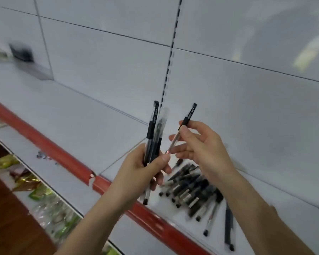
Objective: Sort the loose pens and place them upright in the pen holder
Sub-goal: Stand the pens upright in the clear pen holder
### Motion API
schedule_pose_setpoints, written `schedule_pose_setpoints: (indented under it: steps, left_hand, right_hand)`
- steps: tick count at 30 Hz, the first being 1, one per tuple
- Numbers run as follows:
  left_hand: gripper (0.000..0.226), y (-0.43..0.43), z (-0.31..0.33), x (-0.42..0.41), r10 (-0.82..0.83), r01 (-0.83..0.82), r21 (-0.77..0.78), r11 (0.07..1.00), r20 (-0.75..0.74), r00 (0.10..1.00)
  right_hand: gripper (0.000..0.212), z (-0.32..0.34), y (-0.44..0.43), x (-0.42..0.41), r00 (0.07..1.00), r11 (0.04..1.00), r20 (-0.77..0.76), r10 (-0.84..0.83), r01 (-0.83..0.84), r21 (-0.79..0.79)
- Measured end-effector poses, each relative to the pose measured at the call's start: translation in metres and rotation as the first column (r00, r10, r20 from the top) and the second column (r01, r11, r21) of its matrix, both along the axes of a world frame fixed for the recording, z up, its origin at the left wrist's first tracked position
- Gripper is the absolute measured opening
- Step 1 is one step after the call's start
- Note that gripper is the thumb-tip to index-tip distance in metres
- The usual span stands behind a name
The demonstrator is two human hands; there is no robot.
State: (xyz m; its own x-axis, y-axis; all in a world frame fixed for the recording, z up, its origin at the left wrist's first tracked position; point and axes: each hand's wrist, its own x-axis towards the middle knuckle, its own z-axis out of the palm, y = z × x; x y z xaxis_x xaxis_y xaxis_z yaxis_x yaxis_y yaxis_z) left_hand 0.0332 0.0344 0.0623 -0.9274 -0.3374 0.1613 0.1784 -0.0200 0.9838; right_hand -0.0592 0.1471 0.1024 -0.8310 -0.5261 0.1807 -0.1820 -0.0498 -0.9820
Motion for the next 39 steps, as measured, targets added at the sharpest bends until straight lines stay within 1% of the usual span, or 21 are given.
schedule_pose_setpoints:
  steps: [4,7,9,11,13,15,20,24,29,35,39]
  left_hand:
    - [0.014,-0.085,-0.003,0.037,0.157,-0.158,0.023,0.987,0.028,0.987]
    - [0.020,-0.165,-0.009,0.073,0.308,-0.310,0.045,0.950,0.053,0.950]
    - [0.023,-0.220,-0.012,0.099,0.383,-0.389,0.088,0.917,0.076,0.921]
    - [0.019,-0.268,-0.011,0.122,0.412,-0.425,0.150,0.892,0.112,0.904]
    - [0.012,-0.308,-0.010,0.141,0.424,-0.443,0.220,0.869,0.129,0.896]
    - [0.011,-0.343,-0.011,0.154,0.436,-0.452,0.255,0.855,0.122,0.892]
    - [0.019,-0.420,-0.018,0.169,0.466,-0.477,0.322,0.818,0.114,0.877]
    - [0.027,-0.489,-0.022,0.165,0.479,-0.487,0.357,0.797,0.119,0.870]
    - [0.021,-0.589,-0.019,0.138,0.504,-0.500,0.332,0.800,0.080,0.860]
    - [0.005,-0.699,-0.002,0.098,0.464,-0.457,0.323,0.829,0.058,0.884]
    - [0.009,-0.760,0.003,0.070,0.438,-0.427,0.356,0.831,0.054,0.897]
  right_hand:
    - [0.007,-0.001,-0.094,0.020,0.996,0.996,-0.020,0.082,-0.083,-0.028]
    - [0.005,-0.004,-0.173,0.032,0.994,0.993,-0.023,0.105,-0.106,-0.051]
    - [0.004,-0.008,-0.225,0.038,0.992,0.993,-0.056,0.109,-0.111,-0.036]
    - [0.003,-0.012,-0.275,0.043,0.988,0.993,-0.097,0.121,-0.121,0.001]
    - [0.005,-0.018,-0.321,0.047,0.981,0.988,-0.121,0.154,-0.149,0.051]
    - [0.006,-0.024,-0.366,0.051,0.971,0.978,-0.136,0.198,-0.186,0.098]
    - [0.005,-0.038,-0.476,0.052,0.941,0.943,-0.140,0.308,-0.283,0.174]
    - [0.010,-0.042,-0.560,0.040,0.930,0.932,-0.158,0.333,-0.299,0.202]
    - [0.015,-0.040,-0.661,0.003,0.936,0.947,-0.184,0.299,-0.268,0.176]
    - [0.015,-0.032,-0.758,-0.052,0.967,0.974,-0.165,0.192,-0.168,0.151]
    - [0.021,-0.026,-0.801,-0.090,0.981,0.986,-0.178,0.077,-0.048,0.162]
